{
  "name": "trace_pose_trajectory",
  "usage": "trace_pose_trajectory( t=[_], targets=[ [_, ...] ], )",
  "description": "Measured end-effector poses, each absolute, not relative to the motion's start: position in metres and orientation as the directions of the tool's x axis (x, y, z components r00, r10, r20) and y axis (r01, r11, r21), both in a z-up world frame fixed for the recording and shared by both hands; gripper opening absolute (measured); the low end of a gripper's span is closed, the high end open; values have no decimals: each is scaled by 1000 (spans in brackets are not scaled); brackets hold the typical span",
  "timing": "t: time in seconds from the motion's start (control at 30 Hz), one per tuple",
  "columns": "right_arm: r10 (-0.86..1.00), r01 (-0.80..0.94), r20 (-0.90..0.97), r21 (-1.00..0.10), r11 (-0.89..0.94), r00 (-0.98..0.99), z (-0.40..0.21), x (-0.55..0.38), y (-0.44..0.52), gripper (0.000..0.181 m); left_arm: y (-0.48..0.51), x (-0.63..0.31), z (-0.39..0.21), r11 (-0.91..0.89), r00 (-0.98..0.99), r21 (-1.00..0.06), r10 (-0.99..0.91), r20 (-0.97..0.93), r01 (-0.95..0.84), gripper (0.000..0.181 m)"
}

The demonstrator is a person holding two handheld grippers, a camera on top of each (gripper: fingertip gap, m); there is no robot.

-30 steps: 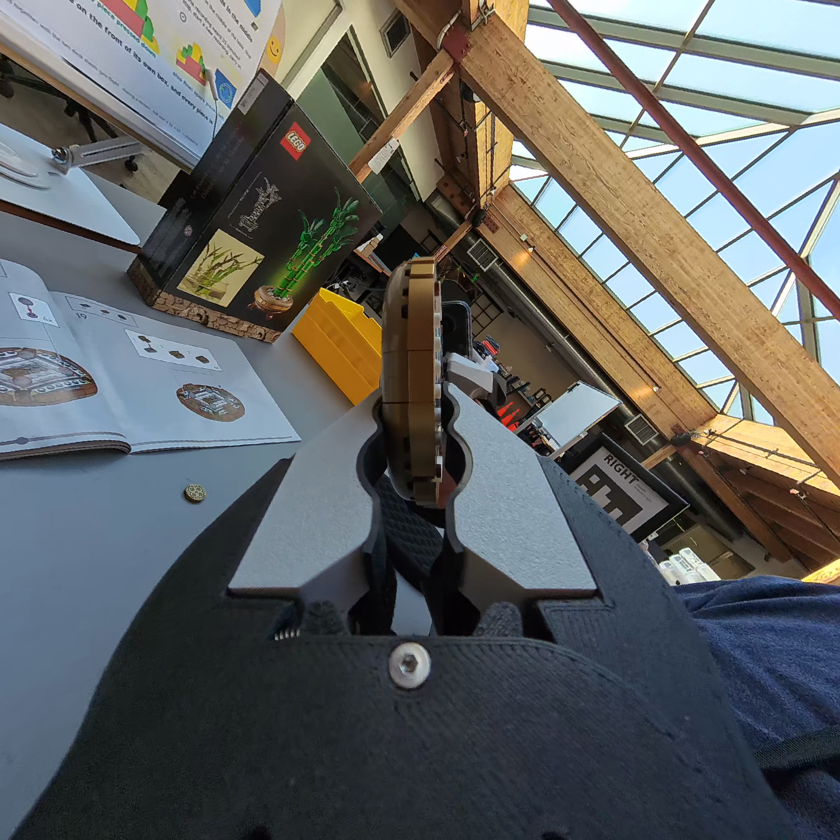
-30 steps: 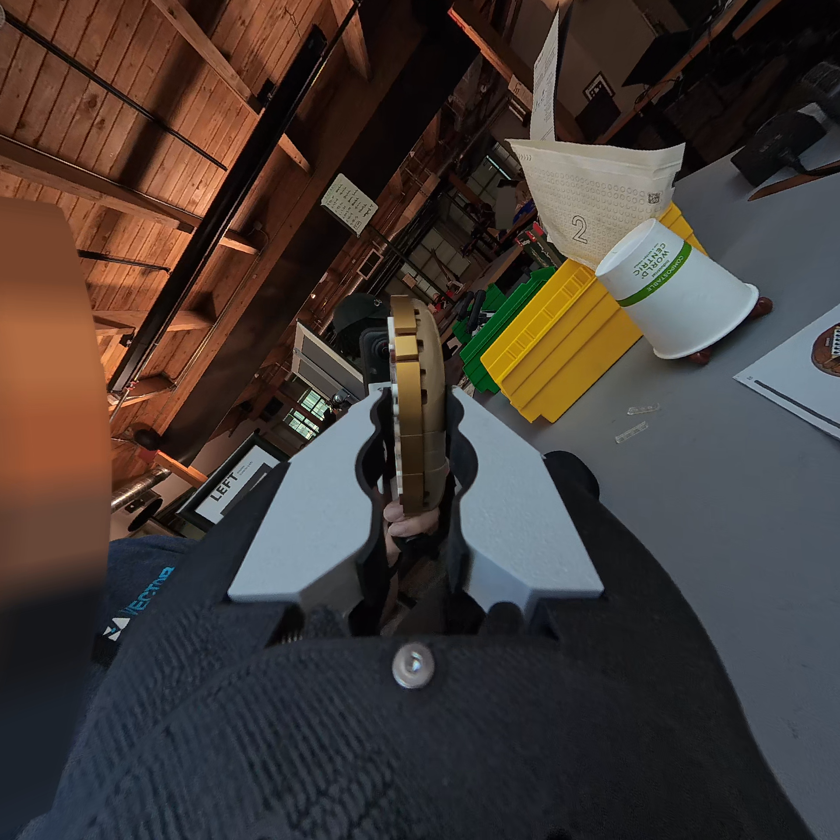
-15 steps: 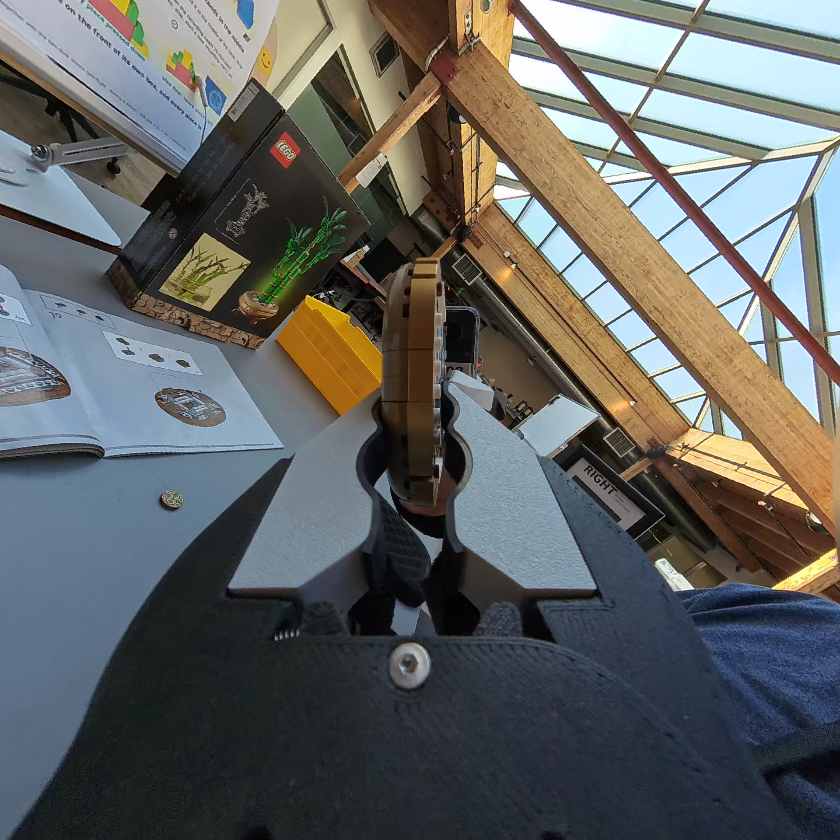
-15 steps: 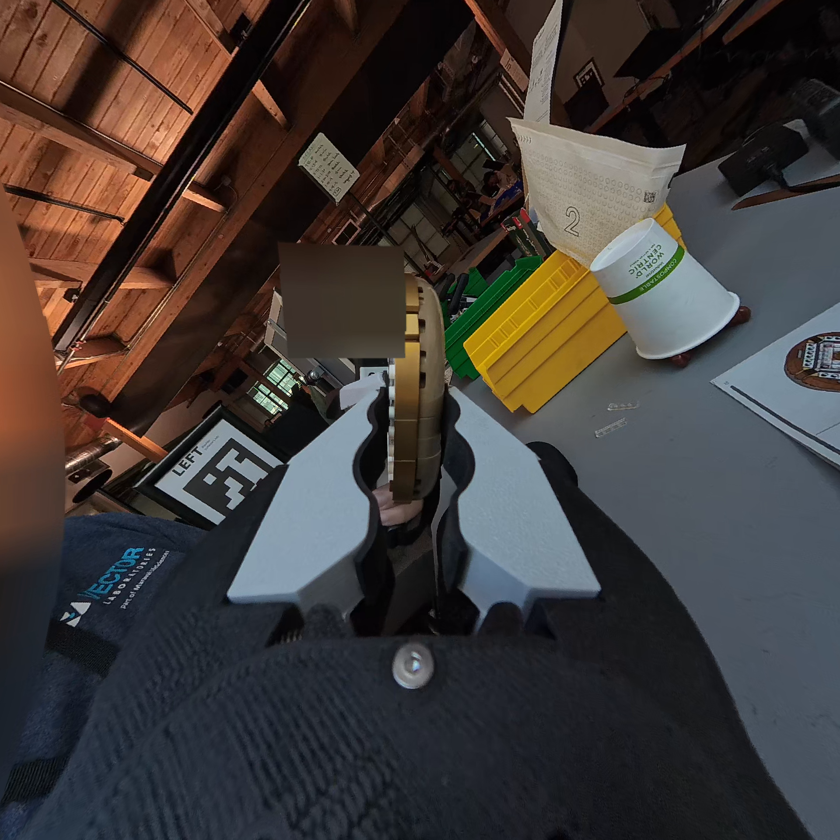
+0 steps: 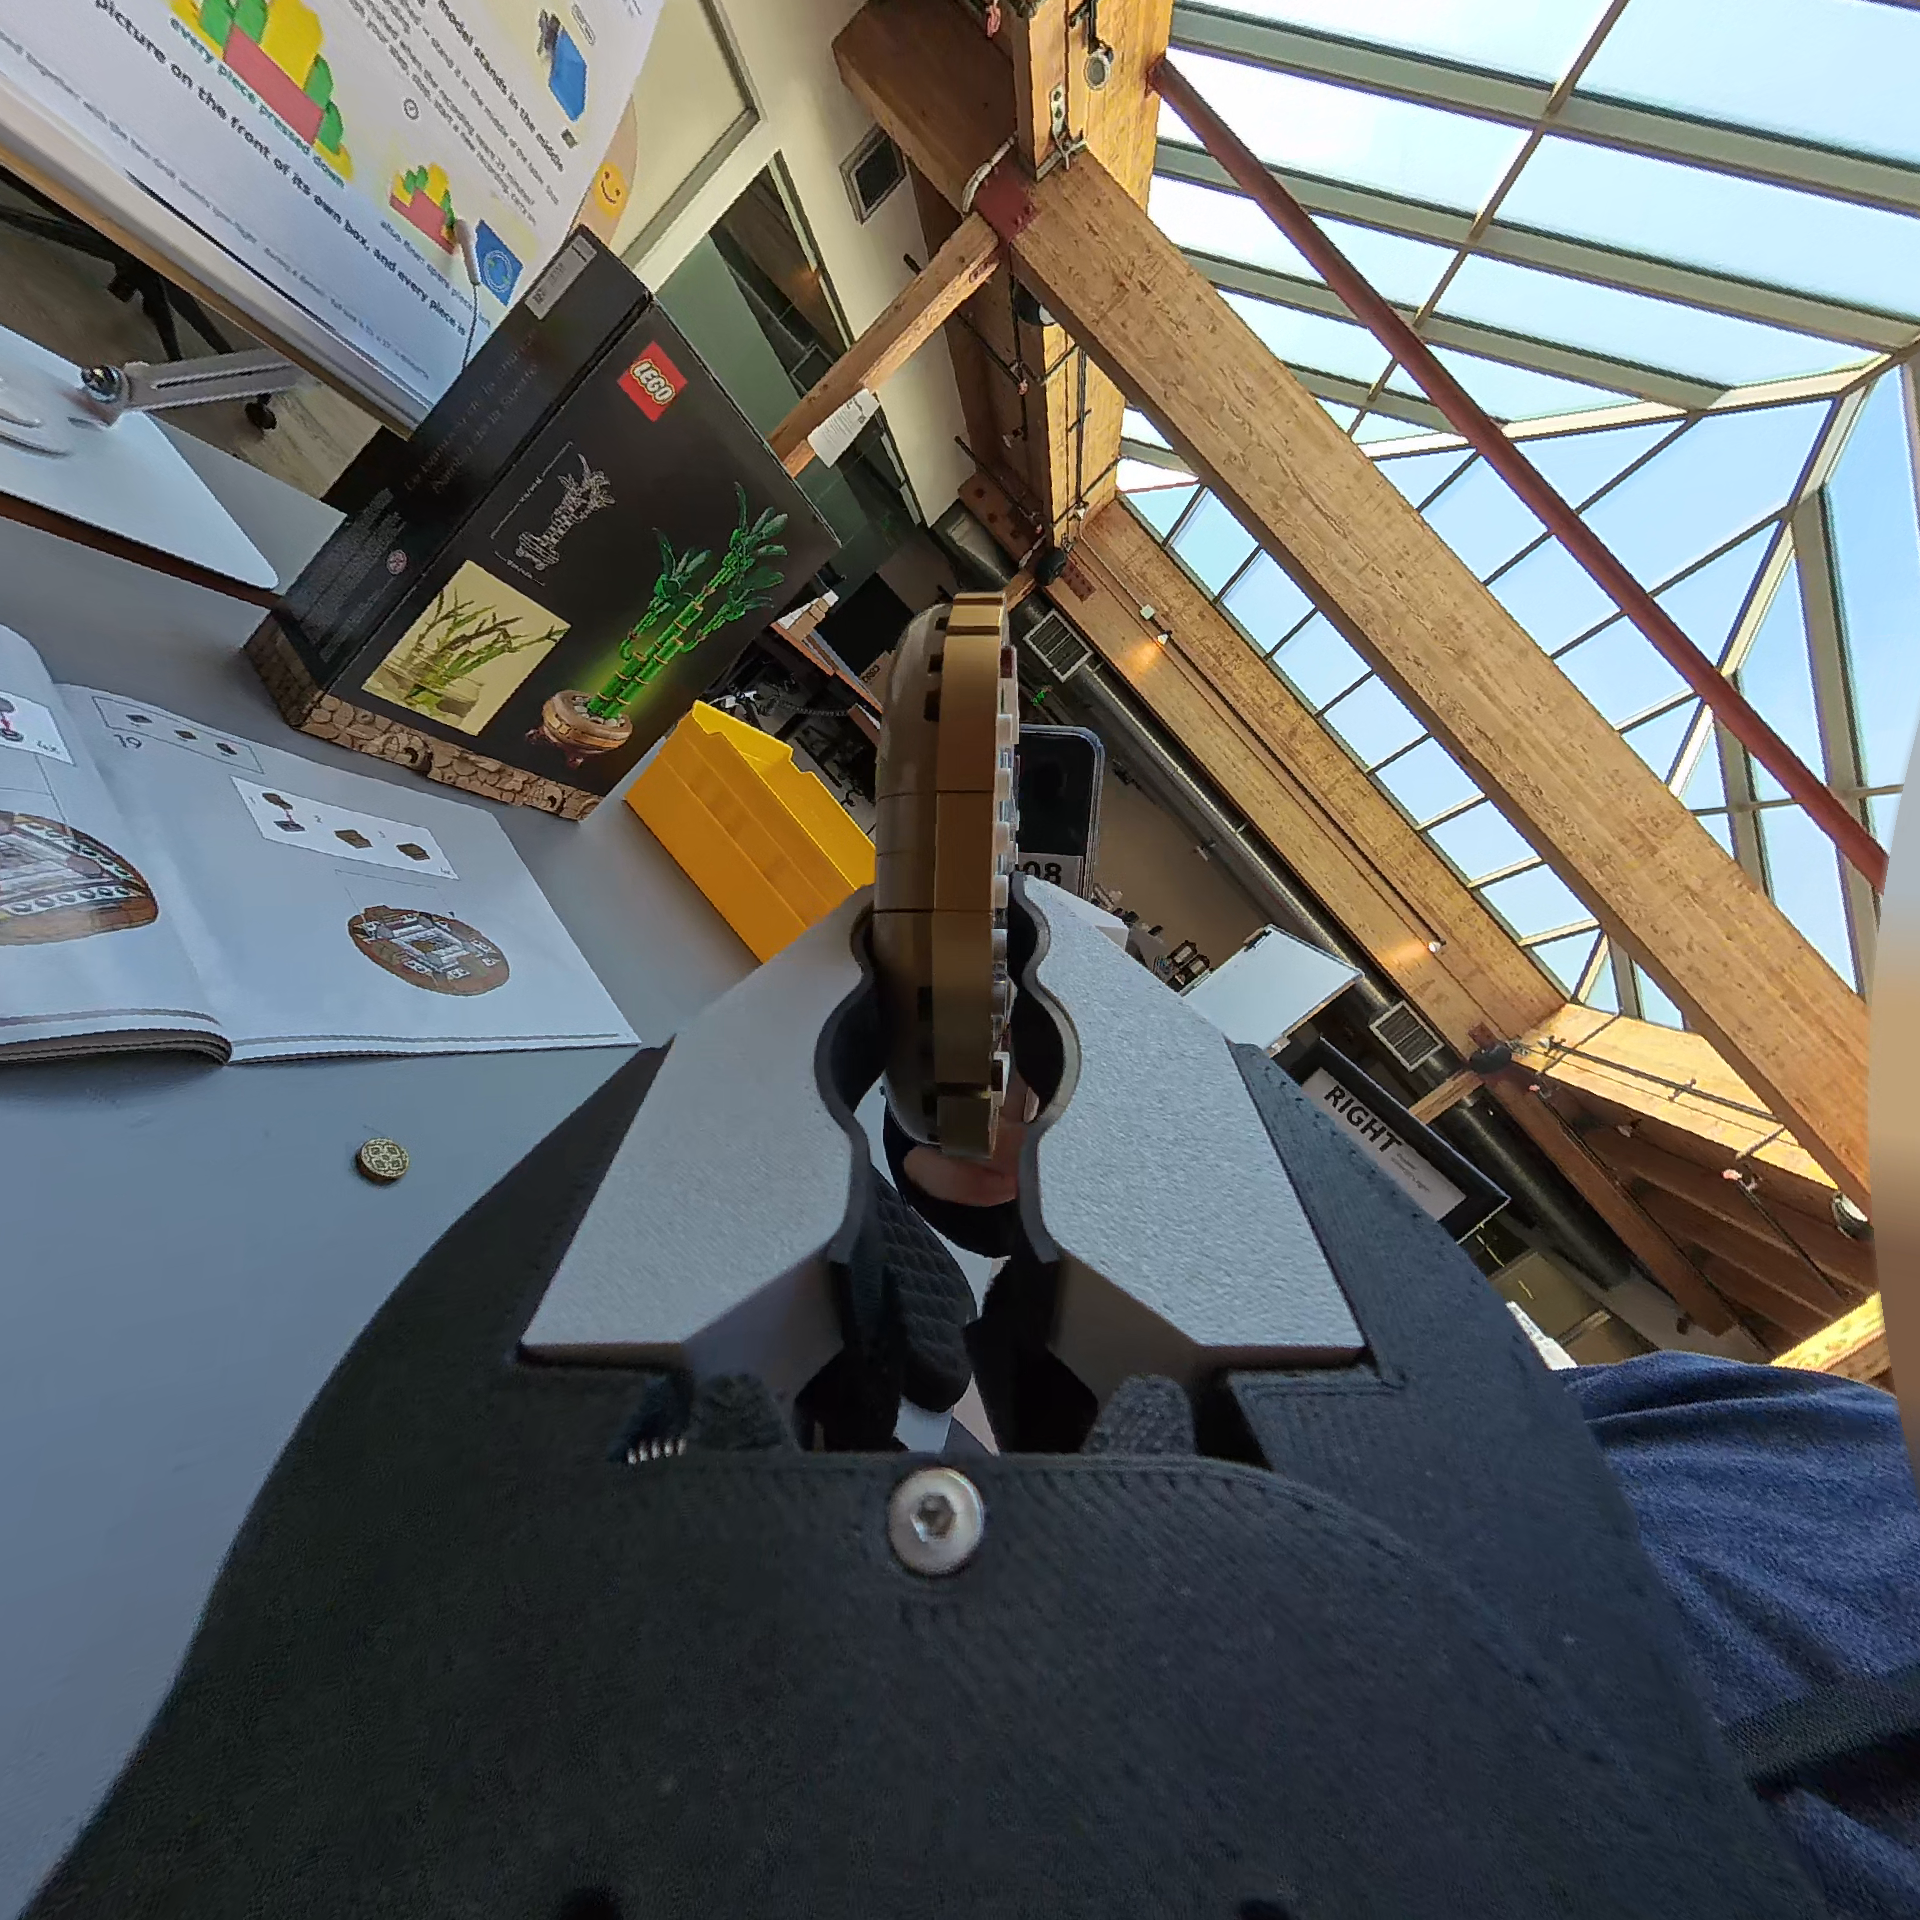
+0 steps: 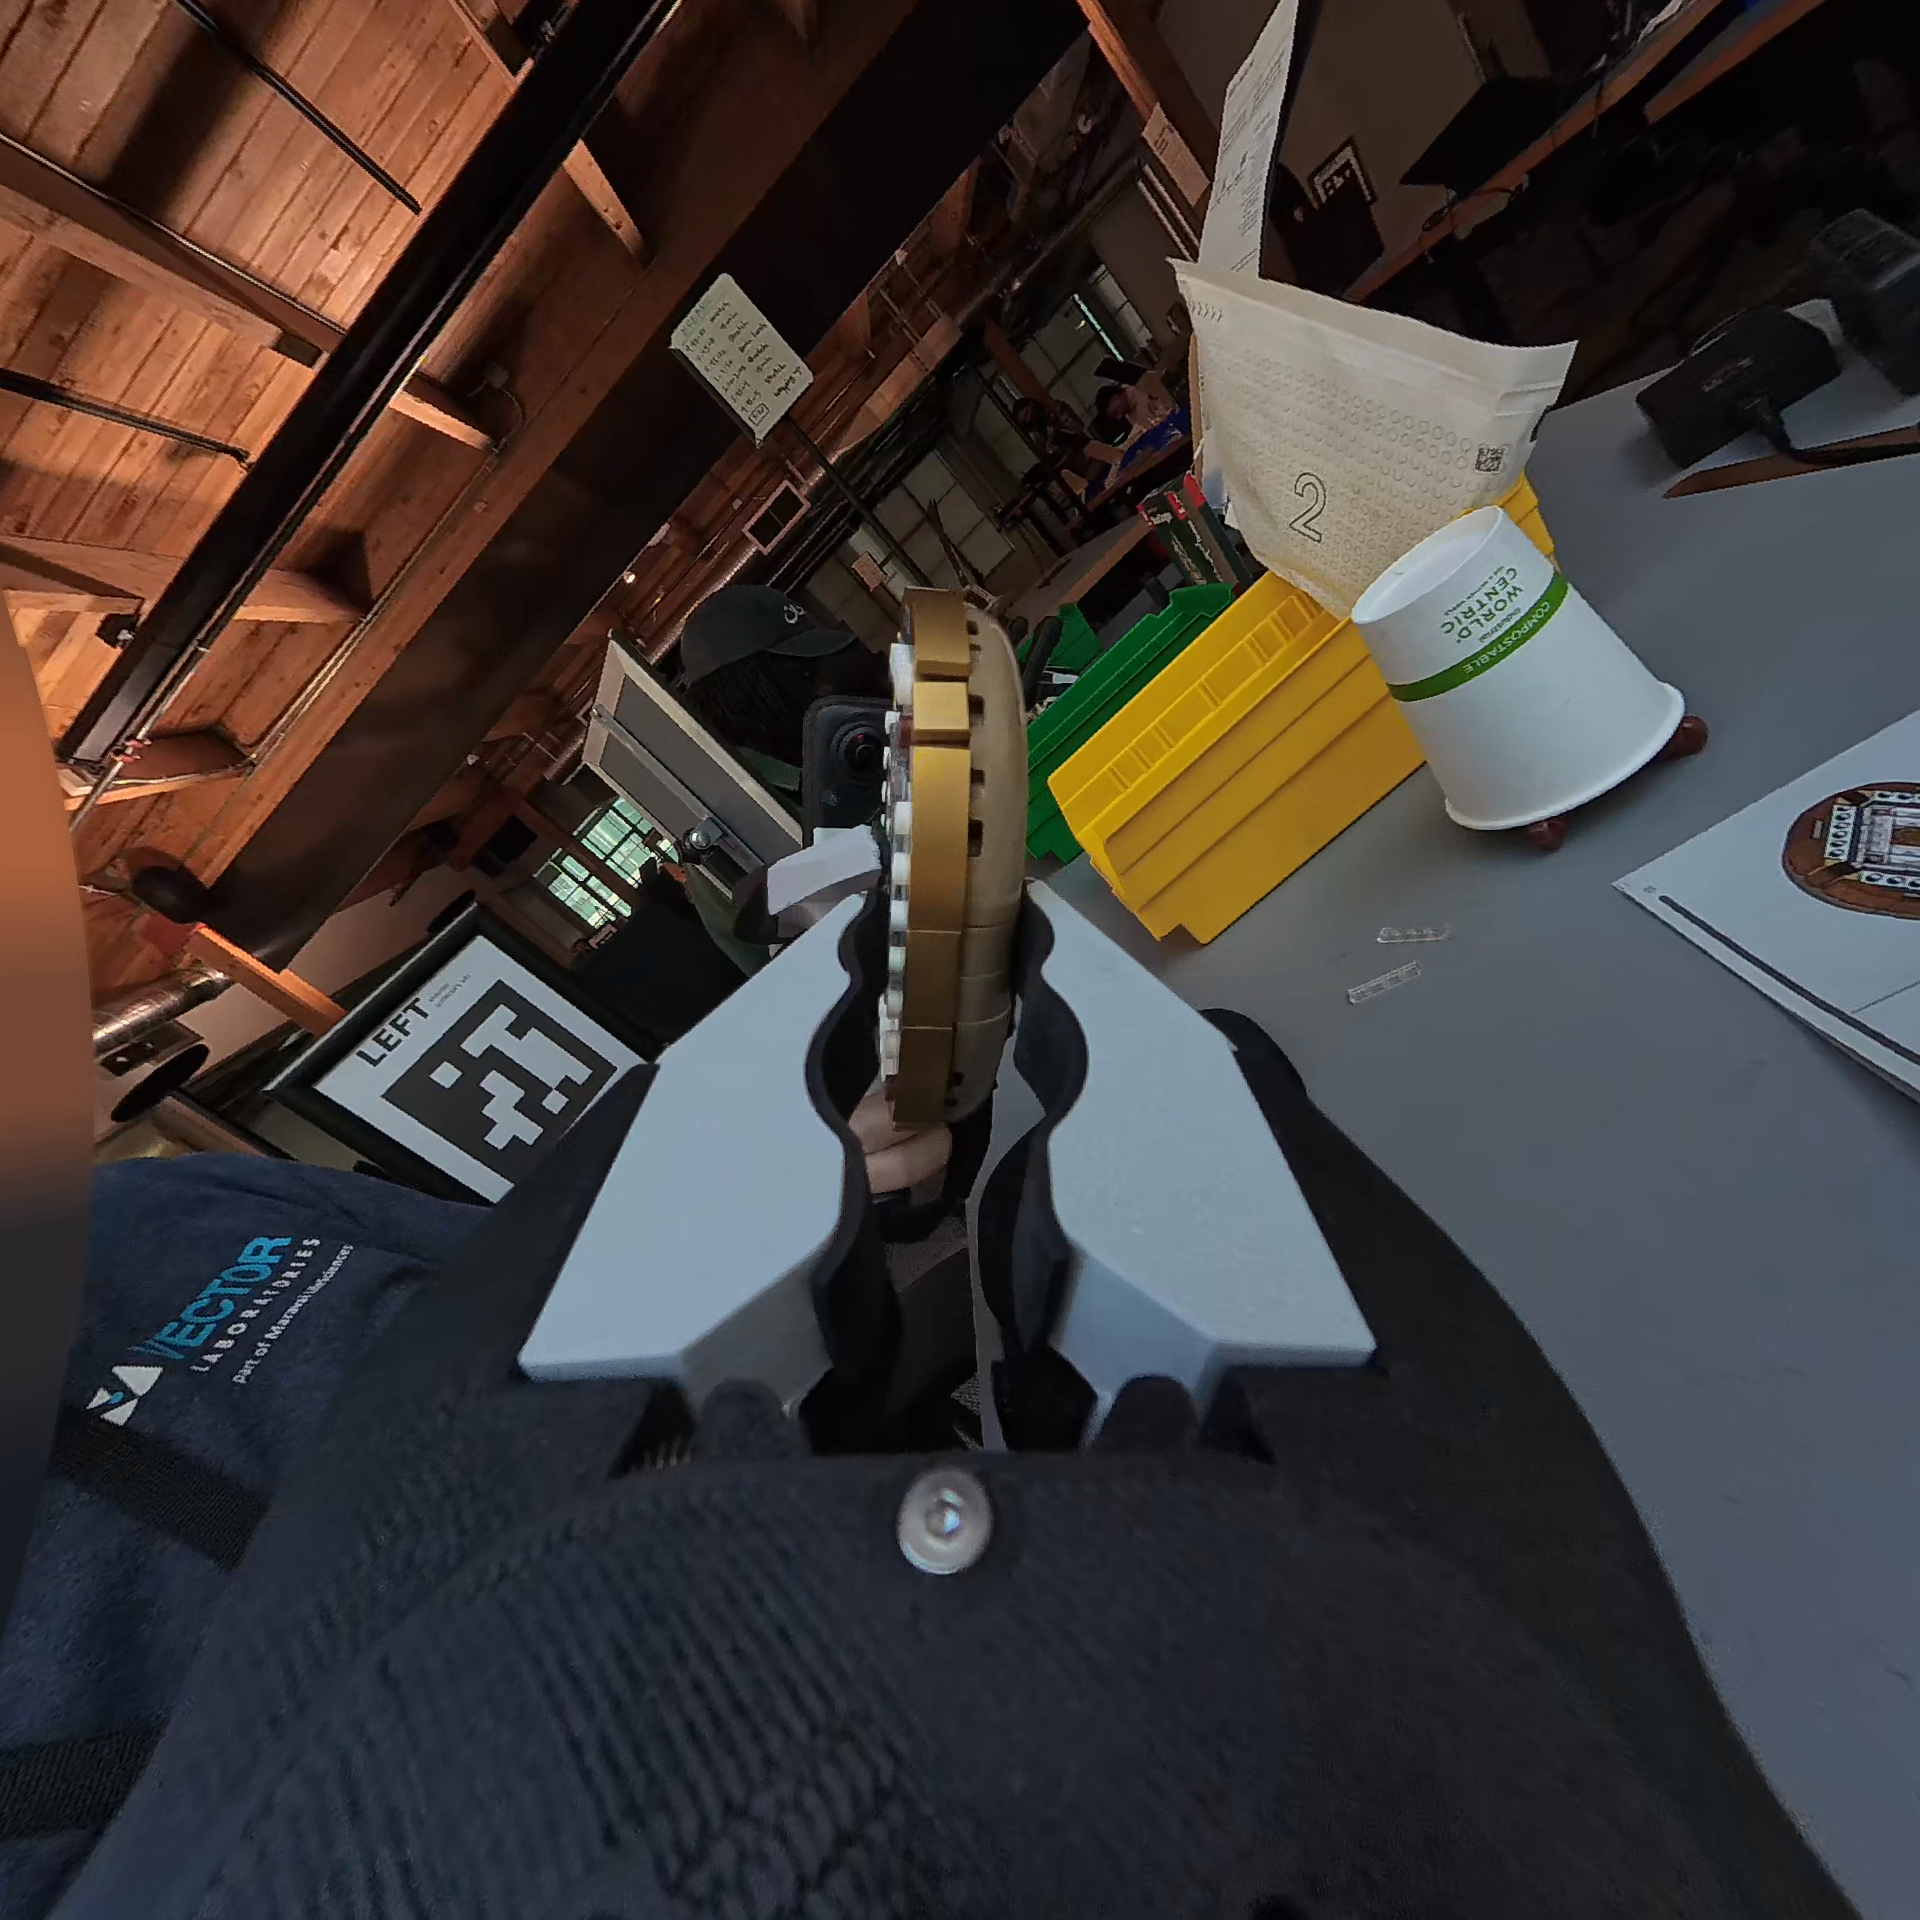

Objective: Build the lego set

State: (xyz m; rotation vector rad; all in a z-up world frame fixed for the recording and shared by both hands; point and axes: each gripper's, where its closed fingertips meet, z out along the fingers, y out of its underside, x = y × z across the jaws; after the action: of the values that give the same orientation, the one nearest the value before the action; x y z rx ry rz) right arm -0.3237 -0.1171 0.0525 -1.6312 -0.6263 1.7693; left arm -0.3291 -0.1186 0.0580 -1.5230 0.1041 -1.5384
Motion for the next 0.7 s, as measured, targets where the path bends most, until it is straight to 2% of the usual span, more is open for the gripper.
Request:
trace_pose_trajectory(
  t=[0.2, 0.3, 0.4, 0.7],
  targets=[
    [748, -153, -662, -736, -660, -40, 59, -326, -119, 22, -119, -332, 63, -554, 183, -622, -647, 740, 554, 18],
    [783, -142, -621, -772, -620, -40, 61, -328, -124, 36, -118, -334, 64, -549, 191, -622, -644, 741, 559, 18],
    [819, -119, -573, -816, -566, 34, 56, -328, -122, 27, -119, -334, 64, -557, 174, -609, -641, 747, 565, 18],
    [824, -121, -566, -819, -561, 9, 57, -328, -124, 25, -120, -334, 66, -541, 190, -620, -647, 739, 568, 18]
  ],
)
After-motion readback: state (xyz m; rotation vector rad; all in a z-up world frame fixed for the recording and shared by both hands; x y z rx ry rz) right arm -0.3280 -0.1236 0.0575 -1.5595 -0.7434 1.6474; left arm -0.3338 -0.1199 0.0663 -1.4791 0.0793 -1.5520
